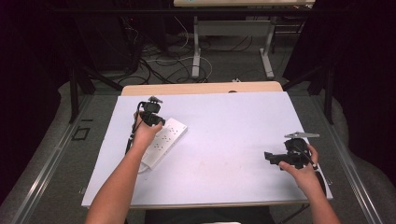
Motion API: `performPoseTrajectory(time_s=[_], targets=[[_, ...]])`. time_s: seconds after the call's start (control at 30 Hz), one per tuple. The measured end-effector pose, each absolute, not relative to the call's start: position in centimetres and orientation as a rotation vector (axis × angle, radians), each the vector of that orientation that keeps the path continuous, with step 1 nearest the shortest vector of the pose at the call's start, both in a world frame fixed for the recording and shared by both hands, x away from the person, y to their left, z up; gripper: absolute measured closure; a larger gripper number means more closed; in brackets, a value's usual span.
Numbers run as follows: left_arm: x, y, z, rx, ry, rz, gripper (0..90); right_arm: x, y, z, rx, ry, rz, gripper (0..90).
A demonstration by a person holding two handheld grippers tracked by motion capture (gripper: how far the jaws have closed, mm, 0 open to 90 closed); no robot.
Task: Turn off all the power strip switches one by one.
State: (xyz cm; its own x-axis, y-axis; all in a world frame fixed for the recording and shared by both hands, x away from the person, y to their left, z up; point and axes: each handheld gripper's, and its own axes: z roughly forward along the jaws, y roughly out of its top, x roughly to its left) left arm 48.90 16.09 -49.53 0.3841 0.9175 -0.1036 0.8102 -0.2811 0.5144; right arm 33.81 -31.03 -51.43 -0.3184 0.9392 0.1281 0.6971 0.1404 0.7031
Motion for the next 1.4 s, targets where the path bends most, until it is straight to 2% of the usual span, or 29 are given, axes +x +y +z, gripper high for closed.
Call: performPoseTrajectory(time_s=[1.0, 1.4], targets=[[50.5, 15.4, -51.4, 2.115, 1.499, 0.274, 90.0, 33.8, -31.0, -51.6, 1.585, 2.085, 0.975, 0.0], [50.8, 15.1, -51.4, 2.147, 1.486, 0.278, 90.0, 33.8, -31.0, -51.6, 1.577, 2.090, 0.968, 0.0]])
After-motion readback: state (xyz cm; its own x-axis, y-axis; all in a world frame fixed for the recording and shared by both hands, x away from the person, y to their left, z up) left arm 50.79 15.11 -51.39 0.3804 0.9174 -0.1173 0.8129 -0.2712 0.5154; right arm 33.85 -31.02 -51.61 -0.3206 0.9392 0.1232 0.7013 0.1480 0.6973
